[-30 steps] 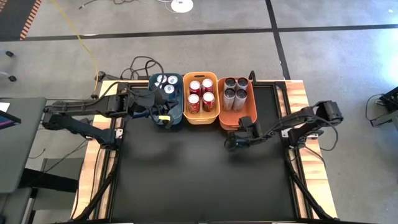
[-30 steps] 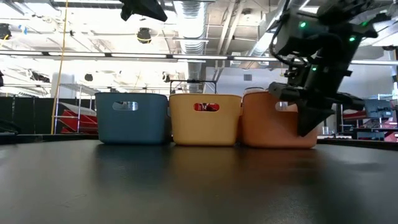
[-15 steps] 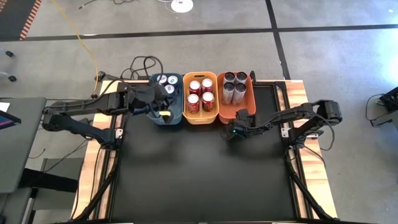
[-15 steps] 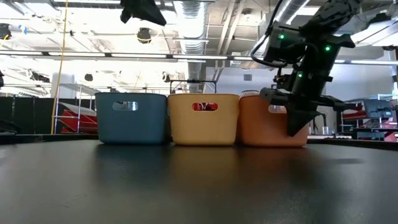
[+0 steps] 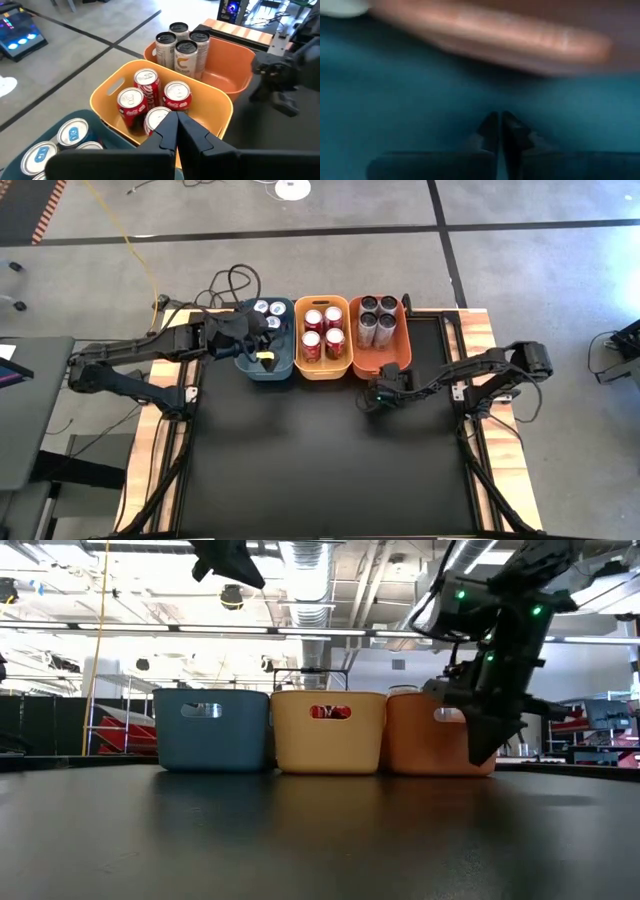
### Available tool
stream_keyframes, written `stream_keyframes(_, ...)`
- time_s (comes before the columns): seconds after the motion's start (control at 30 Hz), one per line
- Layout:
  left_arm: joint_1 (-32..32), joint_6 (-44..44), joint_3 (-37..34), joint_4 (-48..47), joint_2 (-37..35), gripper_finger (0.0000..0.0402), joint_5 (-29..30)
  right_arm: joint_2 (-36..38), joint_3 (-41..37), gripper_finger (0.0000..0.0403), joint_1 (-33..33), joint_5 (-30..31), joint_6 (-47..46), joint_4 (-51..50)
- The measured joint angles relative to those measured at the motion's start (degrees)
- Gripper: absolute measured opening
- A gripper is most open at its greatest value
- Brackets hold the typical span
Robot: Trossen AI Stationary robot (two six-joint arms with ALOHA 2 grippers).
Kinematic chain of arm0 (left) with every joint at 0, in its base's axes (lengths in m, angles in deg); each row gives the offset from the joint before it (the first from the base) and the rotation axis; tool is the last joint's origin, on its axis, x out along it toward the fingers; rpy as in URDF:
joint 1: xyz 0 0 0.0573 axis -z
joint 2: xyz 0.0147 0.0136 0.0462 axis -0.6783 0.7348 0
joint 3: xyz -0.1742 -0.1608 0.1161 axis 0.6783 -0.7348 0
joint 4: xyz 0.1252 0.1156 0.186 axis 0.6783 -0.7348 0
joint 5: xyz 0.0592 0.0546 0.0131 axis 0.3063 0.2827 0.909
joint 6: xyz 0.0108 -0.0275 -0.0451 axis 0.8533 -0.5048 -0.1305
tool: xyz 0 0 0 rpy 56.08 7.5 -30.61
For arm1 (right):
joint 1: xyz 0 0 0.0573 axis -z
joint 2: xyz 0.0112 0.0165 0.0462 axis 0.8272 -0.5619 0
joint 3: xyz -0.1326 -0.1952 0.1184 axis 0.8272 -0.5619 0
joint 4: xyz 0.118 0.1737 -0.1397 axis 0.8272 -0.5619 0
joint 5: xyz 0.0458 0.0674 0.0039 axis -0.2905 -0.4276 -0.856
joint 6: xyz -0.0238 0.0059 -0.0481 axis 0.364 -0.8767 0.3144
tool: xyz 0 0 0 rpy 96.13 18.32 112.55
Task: Sort soda cans
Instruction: Move the orange bin to the top right of the table, then return to Home Position
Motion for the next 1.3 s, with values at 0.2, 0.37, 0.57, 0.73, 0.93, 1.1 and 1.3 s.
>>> stream_keyframes(0.2, -1.35, -0.59, -0.22, -0.28, 0.02, 0.0028, 0.09, 5.71, 0.0, 0.011, -3.77, -0.39, -1.91, -3.73)
stream_keyframes(0.37, -1.71, 2.04, -0.2, -0.27, -0.08, 0.0081, 0.08, 15.63, 0.0, 0.0174, -6.54, -0.41, 0.76, -5.39)
stream_keyframes(0.57, -1.71, 14.46, 2.35, -0.22, -0.17, 0.0097, 0.73, 28.98, 1.63, 0.0185, -8.27, -0.35, 11.26, -4.63)
stream_keyframes(0.73, -0.05, 14.4, 4.14, -0.23, -0.21, 0.0079, 0.22, 37.22, 3.5, 0.01, -8.57, -0.33, 21.62, 2.74)
stream_keyframes(0.93, 3.95, 15.22, 4.43, -0.51, -1.7, 0.006, -1.63, 42.39, 3.65, 0.0014, -9.1, -4.52, 36.37, 2.76)
stream_keyframes(1.1, 8.51, 14.73, 4.31, -6.05, -2.79, 0.0059, -1.66, 43.2, 3.58, 0.0017, -10.8, -4.76, 34.7, 1.59)
stream_keyframes(1.3, 14.2, 15.69, 4.33, -5.82, -6.47, 0.0059, 0.51, 43.58, 3.54, 0.0005, -16.73, -4.73, 61.35, 22.83)
